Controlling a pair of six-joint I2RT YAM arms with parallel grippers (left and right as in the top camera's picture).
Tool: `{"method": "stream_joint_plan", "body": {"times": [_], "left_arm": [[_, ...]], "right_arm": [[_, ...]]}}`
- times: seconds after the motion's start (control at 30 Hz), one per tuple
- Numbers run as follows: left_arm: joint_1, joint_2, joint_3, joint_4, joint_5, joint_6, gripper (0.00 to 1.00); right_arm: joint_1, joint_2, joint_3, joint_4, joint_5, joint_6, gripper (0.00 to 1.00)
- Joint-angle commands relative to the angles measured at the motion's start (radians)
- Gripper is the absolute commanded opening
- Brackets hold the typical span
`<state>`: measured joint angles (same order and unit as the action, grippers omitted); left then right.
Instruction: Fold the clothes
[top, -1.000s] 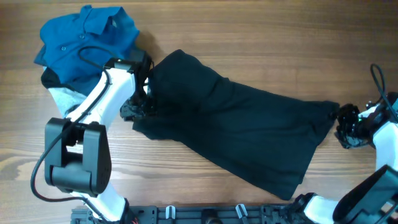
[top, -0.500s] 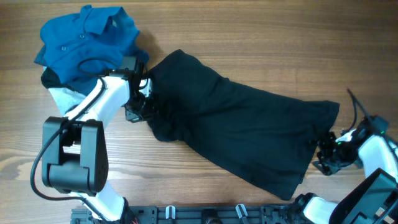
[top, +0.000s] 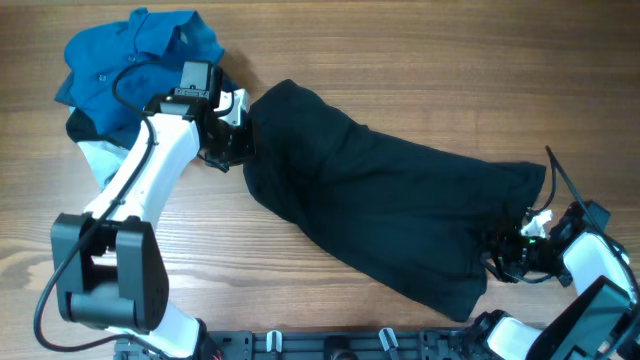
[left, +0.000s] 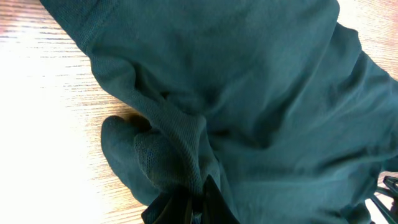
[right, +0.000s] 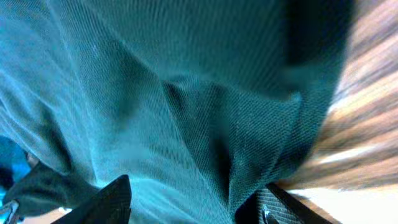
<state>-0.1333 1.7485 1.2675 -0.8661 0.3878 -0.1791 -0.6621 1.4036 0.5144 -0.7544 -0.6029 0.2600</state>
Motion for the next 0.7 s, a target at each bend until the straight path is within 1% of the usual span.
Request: {"method": "stream_joint_plan", "body": {"times": [0.0,0.03,0.07,0.13,0.23,0.27,0.33,0.4,0.47,0.57,0.67], "left_arm": [[0.001,-0.027,0.018,0.011,0.012,0.019,0.04],[0.001,-0.027,0.018,0.014,0.012,0.019,0.04],[0.001,-0.027,0.018,0.016,0.012,0.019,0.04],[0.001,-0.027,0.018,0.027,0.012,0.019,0.04],[0.001,-0.031,0.018,0.035,0.013,0.019,0.04],[0.001,-0.037,0.018,0.035,0.013,0.019,0.04],[0.001,-0.057,0.022,0.036,0.013,0.019,0.04],[0.001,-0.101,0.04,0.037,0.013,0.026,0.04],[0.0,-0.162,0.078,0.042,0.013,0.066,0.04],[-0.001,-0.23,0.094,0.08,0.013,0.068,0.04],[-0.011,-0.256,0.094,0.104,0.013,0.068,0.04]], "right_arm": [[0.005,0.026,-0.031,-0.006,0.051,-0.025,0.67],[0.005,0.026,-0.031,0.021,0.052,-0.026,0.68],[0.005,0.026,-0.031,0.064,0.052,-0.025,0.63],[0.005,0.026,-0.027,0.107,0.029,-0.023,0.47],[0.005,0.024,0.027,0.1,-0.175,-0.079,0.13],[0.005,0.021,0.051,0.083,-0.218,-0.082,0.1],[0.005,0.005,0.117,0.042,-0.294,-0.104,0.06],[0.005,-0.025,0.223,-0.019,-0.308,-0.104,0.05],[0.005,-0.05,0.331,-0.035,-0.303,-0.09,0.05],[0.004,-0.053,0.438,-0.007,-0.205,0.002,0.05],[0.004,-0.053,0.469,0.075,-0.083,0.066,0.06]]}}
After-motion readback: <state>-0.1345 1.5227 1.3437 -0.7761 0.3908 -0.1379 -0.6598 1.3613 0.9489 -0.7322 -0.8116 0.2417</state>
